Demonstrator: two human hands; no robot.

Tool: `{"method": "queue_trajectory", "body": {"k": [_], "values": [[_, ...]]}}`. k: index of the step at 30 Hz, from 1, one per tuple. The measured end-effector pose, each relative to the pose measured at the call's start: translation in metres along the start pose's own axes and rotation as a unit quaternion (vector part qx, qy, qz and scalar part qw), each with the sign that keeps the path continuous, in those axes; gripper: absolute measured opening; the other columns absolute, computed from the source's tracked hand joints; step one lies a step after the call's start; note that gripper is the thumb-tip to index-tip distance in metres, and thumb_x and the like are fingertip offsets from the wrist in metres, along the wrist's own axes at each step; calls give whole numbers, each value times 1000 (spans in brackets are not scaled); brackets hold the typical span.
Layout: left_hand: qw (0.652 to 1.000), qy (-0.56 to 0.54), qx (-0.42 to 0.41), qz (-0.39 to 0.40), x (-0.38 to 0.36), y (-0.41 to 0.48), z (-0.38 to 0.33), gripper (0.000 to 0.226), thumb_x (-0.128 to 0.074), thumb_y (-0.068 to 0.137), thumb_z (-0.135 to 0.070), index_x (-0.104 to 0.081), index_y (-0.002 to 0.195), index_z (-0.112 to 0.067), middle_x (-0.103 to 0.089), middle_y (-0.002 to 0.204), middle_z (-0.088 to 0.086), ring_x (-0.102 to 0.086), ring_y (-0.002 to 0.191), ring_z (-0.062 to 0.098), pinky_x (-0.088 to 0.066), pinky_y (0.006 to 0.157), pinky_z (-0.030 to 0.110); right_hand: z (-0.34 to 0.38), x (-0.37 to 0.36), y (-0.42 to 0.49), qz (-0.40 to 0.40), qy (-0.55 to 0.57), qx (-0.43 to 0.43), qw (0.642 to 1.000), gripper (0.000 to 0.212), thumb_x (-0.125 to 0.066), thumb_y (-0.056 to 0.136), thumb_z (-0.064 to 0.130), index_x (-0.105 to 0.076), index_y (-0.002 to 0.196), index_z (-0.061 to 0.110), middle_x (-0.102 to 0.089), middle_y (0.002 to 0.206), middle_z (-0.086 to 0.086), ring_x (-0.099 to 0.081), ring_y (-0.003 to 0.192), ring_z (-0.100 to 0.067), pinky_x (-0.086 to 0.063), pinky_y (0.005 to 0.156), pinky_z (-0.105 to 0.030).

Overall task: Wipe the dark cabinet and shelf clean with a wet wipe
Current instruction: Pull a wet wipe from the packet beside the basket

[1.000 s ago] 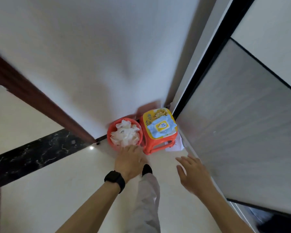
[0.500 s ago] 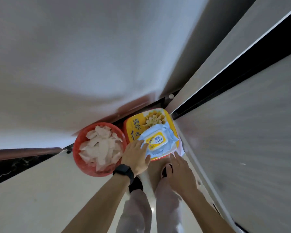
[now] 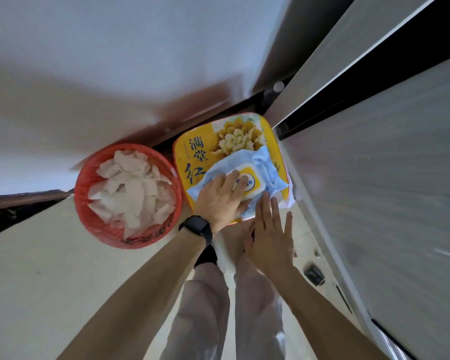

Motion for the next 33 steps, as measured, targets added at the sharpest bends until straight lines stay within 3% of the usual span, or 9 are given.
{"method": "queue_trajectory", "body": {"k": [4, 6, 11, 14, 18, 22, 25, 29, 33], "values": [[969, -158, 187, -17, 21, 11, 67, 27, -46, 101, -36, -61, 119, -21, -71, 91, 6, -67, 76, 33, -40, 47, 33, 2, 11, -1, 12, -21, 22, 999, 76, -4, 92, 47, -6, 158, 10, 6, 166, -1, 7, 153, -20, -1, 123, -53], [949, -199, 243, -29, 26, 9, 102, 35, -51, 101, -30, -54, 133, -17, -67, 115, 13, -63, 99, 35, -52, 71, 45, 3, 22, 0, -3, -31, 28, 999, 77, -1, 93, 50, -16, 157, 10, -2, 167, -1, 3, 153, -21, 2, 123, -52], [996, -2, 37, -78, 41, -17, 69, 42, -69, 72, -5, -66, 112, -16, -62, 114, 8, -54, 106, 30, -38, 86, 40, 5, 74, 13, -164, 61, 7, 985, 37, -46, 90, 40, -69, 106, 17, -68, 117, -6, -57, 121, -31, -43, 96, -45], [994, -82, 71, -1, 8, -48, 60, 52, -71, 80, -19, -59, 130, -14, -59, 133, 7, -55, 122, 29, -37, 99, 40, 12, 81, 32, -158, 148, 4, 976, 30, -64, 89, 37, -60, 113, 20, -63, 111, -1, -57, 105, -27, -49, 79, -40], [970, -172, 155, 72, -30, -72, 59, 70, -58, 94, -36, -29, 154, -18, -20, 164, -1, -23, 148, 18, -21, 120, 43, 13, 55, 61, -32, 288, -68, 955, 38, -62, 91, 42, -58, 122, 20, -58, 118, -3, -56, 110, -24, -50, 91, -43], [928, -297, 218, 61, -34, -69, 68, 58, -47, 92, -32, -41, 149, -22, -24, 162, -7, -28, 145, 12, -28, 118, 36, 31, 62, 53, -60, 352, -6, 934, 11, -65, 92, 29, -67, 98, 20, -61, 101, 4, -56, 104, -21, -49, 84, -37], [876, -394, 275, 46, -31, -65, 76, 50, -31, 96, -47, -55, 136, -29, -32, 159, -11, -32, 143, 8, -31, 115, 33, 58, 52, 32, -33, 287, 105, 952, 11, -66, 92, 22, -74, 99, 21, -64, 125, 0, -53, 116, -25, -49, 93, -41], [928, -289, 232, 51, -26, -60, 72, 41, -47, 96, -52, -56, 133, -36, -33, 158, -9, -44, 136, 17, -36, 111, 41, 63, 37, 22, 25, 228, 163, 960, 27, -61, 90, 17, -72, 113, 27, -52, 147, 5, -37, 139, -16, -38, 108, -34], [938, -255, 233, 39, -31, -66, 68, 42, -57, 96, -35, -50, 138, -35, -26, 161, -7, -39, 137, 21, -33, 111, 42, 38, 43, 31, 43, 307, 84, 947, 23, -54, 93, 31, -66, 112, 33, -60, 114, 22, -50, 120, 0, -47, 92, -17]]}}
Point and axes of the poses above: each hand's wrist, its own y-axis towards the middle knuckle, its own x-axis out of the back of the hand, z = x × y, the point moved 10 cm from there along y, towards the middle knuckle
